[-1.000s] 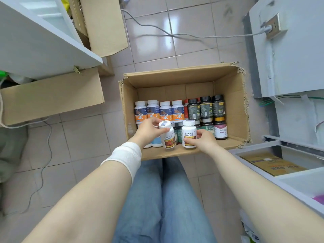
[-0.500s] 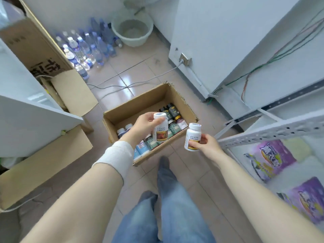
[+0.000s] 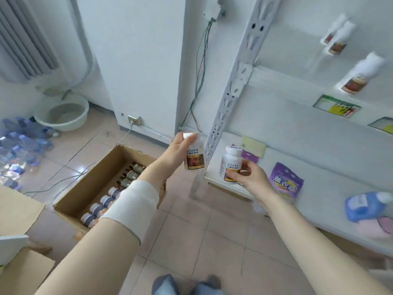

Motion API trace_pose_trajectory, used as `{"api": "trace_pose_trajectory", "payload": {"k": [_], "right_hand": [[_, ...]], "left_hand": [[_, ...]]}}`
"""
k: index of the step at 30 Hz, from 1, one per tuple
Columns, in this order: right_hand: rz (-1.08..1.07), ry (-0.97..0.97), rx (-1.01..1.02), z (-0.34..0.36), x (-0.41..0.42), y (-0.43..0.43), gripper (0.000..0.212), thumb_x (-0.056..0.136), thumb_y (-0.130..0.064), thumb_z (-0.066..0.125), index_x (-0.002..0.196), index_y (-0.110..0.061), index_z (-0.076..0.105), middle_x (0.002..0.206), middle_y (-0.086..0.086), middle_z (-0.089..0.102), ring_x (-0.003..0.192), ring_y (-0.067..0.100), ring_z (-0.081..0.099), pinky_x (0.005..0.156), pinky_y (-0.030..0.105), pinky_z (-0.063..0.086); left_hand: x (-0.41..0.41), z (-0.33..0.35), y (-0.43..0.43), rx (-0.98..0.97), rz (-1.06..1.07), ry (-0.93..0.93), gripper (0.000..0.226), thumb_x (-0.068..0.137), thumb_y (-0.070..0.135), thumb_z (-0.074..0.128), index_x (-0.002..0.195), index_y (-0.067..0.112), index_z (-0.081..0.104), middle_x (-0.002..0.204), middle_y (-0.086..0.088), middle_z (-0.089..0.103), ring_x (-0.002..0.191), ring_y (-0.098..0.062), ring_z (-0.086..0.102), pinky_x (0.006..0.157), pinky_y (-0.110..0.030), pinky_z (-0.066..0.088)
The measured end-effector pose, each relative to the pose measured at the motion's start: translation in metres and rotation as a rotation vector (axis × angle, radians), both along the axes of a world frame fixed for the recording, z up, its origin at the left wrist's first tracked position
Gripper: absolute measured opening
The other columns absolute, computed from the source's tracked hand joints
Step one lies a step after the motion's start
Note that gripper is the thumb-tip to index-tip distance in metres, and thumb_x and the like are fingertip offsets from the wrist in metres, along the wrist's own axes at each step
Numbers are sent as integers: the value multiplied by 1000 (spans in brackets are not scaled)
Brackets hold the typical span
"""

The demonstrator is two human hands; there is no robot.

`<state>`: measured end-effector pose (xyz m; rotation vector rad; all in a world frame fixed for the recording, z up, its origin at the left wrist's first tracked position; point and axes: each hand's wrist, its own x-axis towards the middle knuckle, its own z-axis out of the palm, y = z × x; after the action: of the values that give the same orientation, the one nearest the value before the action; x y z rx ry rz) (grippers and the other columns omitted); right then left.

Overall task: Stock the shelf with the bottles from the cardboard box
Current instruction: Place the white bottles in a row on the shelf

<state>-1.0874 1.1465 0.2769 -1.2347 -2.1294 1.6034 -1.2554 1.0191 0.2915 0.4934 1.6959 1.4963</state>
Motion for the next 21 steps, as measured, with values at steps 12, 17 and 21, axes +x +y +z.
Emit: {"api": "trace_pose_trajectory", "payload": {"k": [12, 17, 21], "right_hand": [[-146, 250, 236, 128, 140, 108, 35, 75, -16, 76, 103, -21, 55, 86, -14, 62, 75, -1, 60, 64, 11, 45], [-154, 361, 306, 177, 169, 148, 36, 74, -17, 76, 103, -21, 56, 89, -12, 64, 79, 3, 61, 68, 13, 47], [-147, 417, 329, 212, 169, 180, 39, 74, -19, 76, 107, -21, 54, 95, -8, 64, 84, 8, 63, 77, 25, 49]], "left_hand": [[110, 135, 149, 226, -291, 319, 45, 96, 40, 46, 118, 2, 55, 110, -9, 68, 99, -20, 65, 85, -30, 50], [135, 190, 198, 330, -312, 411, 33, 96, 33, 45, 119, 10, 52, 119, -7, 64, 112, -21, 60, 98, -38, 48], [131, 224, 233, 365, -312, 444, 36, 89, 43, 57, 114, 17, 57, 123, -18, 60, 116, -28, 58, 101, -43, 47]]}}
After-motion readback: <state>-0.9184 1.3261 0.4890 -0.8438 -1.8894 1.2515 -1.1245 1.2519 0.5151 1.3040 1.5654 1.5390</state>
